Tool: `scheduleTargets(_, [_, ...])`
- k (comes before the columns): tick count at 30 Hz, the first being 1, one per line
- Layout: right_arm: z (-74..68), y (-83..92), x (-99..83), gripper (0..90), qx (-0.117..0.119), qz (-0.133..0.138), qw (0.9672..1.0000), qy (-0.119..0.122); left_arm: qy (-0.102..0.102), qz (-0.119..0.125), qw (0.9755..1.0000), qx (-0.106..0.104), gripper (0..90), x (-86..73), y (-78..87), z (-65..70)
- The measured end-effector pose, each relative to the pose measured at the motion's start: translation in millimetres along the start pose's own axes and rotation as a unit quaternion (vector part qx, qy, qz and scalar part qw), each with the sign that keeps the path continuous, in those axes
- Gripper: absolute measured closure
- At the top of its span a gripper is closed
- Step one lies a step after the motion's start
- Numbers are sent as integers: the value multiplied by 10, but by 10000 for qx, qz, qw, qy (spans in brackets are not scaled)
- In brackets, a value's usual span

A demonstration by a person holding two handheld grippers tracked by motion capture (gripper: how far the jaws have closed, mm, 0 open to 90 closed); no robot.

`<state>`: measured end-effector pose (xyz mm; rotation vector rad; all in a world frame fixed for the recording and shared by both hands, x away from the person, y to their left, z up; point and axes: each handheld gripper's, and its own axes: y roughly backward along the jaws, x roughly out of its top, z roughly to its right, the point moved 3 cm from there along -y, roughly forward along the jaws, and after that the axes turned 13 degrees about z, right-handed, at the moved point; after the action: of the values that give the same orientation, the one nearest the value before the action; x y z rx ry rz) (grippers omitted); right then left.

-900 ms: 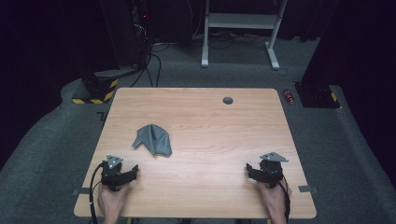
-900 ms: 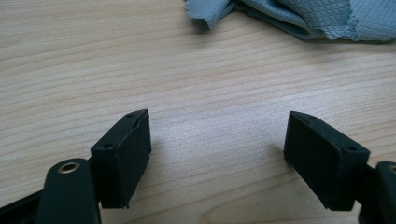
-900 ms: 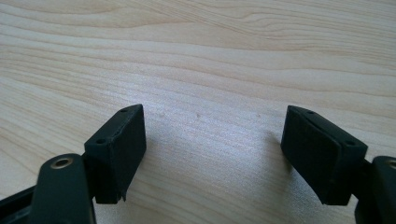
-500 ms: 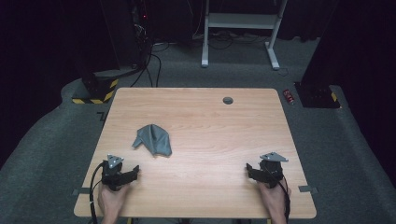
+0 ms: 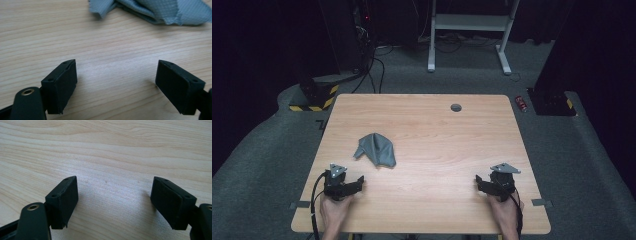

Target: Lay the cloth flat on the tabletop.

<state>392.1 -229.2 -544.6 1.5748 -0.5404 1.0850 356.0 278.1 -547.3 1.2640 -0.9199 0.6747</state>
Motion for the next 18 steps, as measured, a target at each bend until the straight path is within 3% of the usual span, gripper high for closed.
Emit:
scheduleTargets(8, [0,0,0,221,0,0,10000,0,28,7,9998,-175,185,45,-39,67])
scheduleTargets(13, [0,1,0,221,0,1,10000,0,151,74,9993,-323,189,123,-54,102])
scheduleTargets(18, [0,1,0,221,0,1,10000,0,121,92,9990,-413,194,174,-75,147])
